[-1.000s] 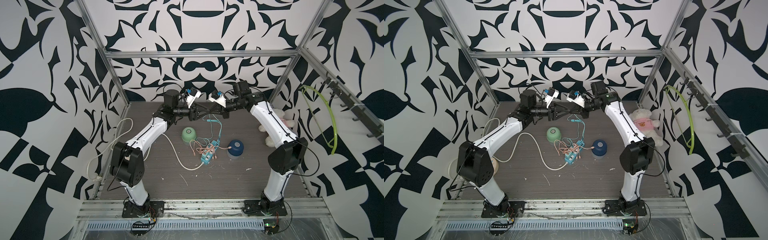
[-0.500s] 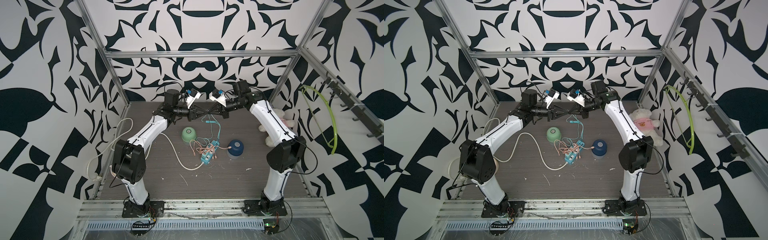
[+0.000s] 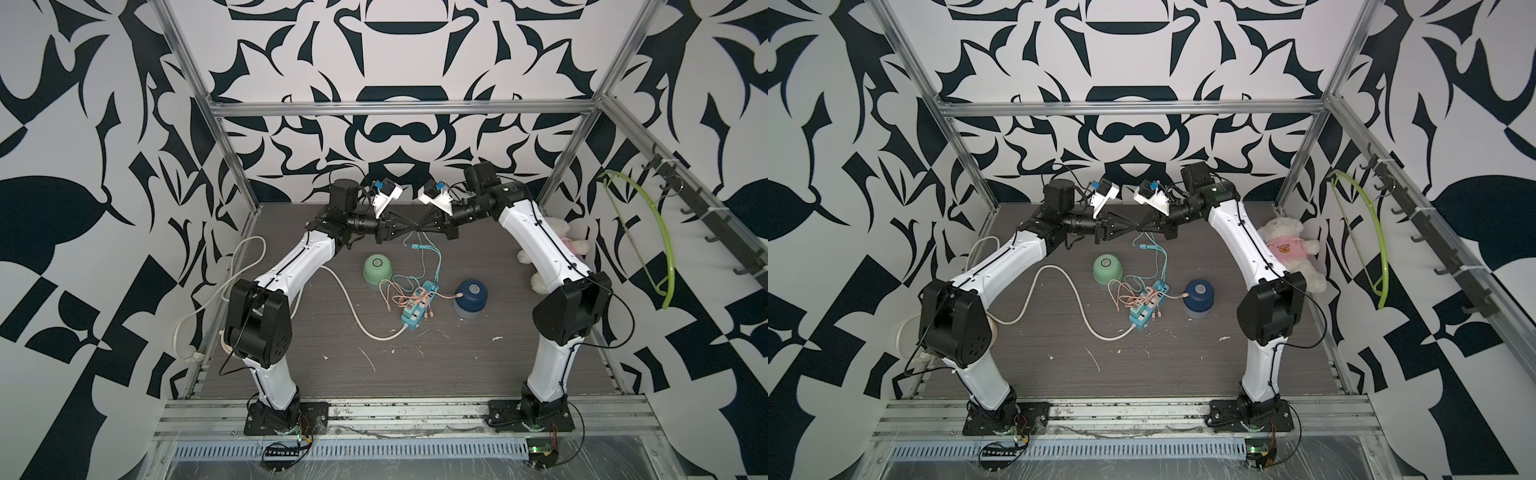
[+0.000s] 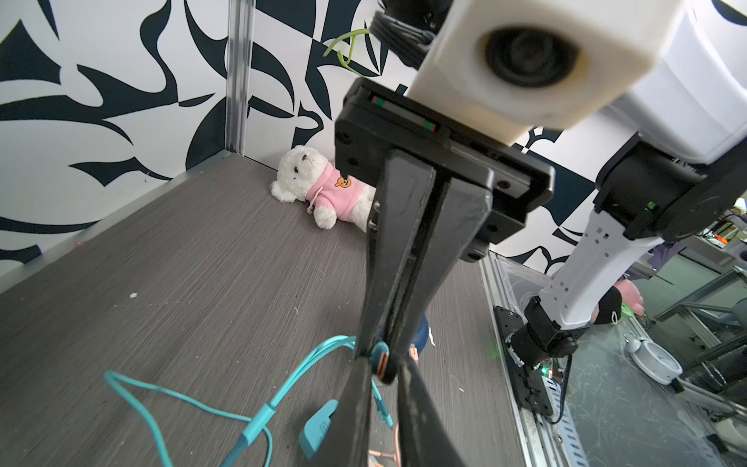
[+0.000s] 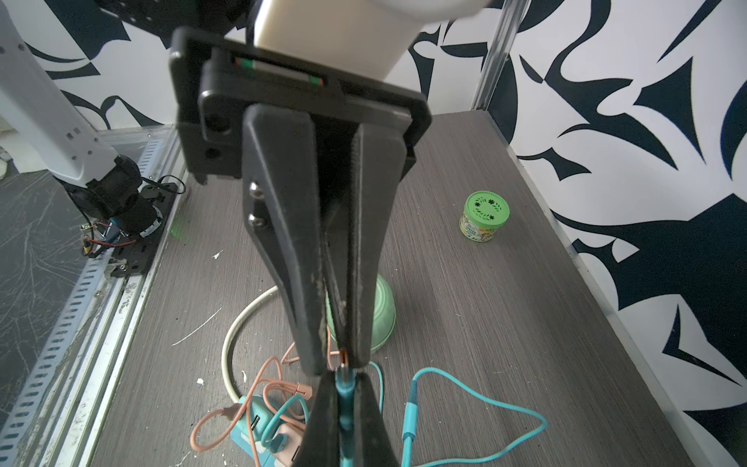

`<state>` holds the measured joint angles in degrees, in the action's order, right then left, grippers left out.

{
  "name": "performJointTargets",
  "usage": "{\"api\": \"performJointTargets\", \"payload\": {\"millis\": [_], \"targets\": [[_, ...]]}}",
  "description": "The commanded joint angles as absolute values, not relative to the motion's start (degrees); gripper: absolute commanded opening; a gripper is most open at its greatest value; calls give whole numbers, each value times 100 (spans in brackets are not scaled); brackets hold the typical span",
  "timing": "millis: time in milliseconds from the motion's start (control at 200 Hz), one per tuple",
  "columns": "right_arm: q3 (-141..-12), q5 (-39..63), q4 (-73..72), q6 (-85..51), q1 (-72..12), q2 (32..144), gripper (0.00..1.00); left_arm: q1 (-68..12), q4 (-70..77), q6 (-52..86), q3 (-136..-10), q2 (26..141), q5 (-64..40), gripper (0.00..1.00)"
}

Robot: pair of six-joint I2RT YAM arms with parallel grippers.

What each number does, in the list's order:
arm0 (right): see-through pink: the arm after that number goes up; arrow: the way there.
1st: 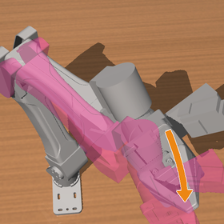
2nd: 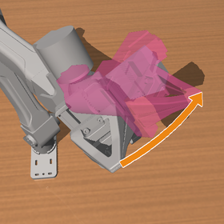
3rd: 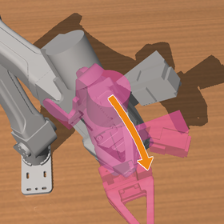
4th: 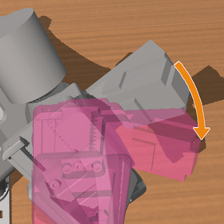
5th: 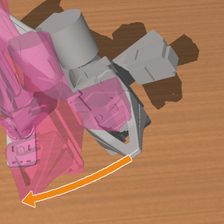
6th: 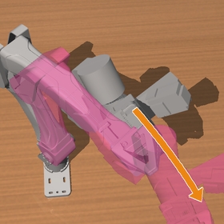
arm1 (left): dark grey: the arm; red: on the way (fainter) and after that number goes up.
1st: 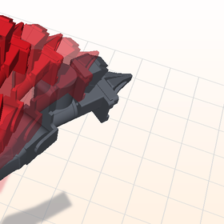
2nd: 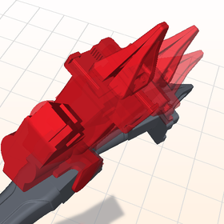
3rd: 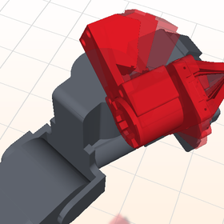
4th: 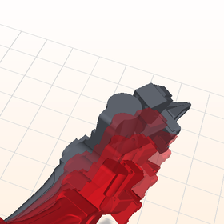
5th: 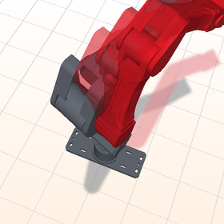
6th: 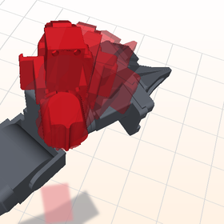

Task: Charge the cordless meat grinders
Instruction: Pick up the charging cable from the center of the board.

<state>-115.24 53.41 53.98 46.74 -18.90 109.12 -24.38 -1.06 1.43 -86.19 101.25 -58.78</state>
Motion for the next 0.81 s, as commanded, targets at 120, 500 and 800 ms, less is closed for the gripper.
{"api": "performJointTargets", "payload": {"millis": [120, 500, 800], "targets": [[-11792, 5500, 5511, 4823, -1976, 10905, 0, -2522, 8, 132, -8858, 10300, -6239, 12], [-11797, 5500, 5625, 4835, -2035, 10952, 0, -2581, 277, 334, -8866, 10351, -6403, 0], [-11767, 5414, 5572, 4671, -2030, 10848, 0, -2593, 263, 437, -8799, 10302, -6346, 0]]}}
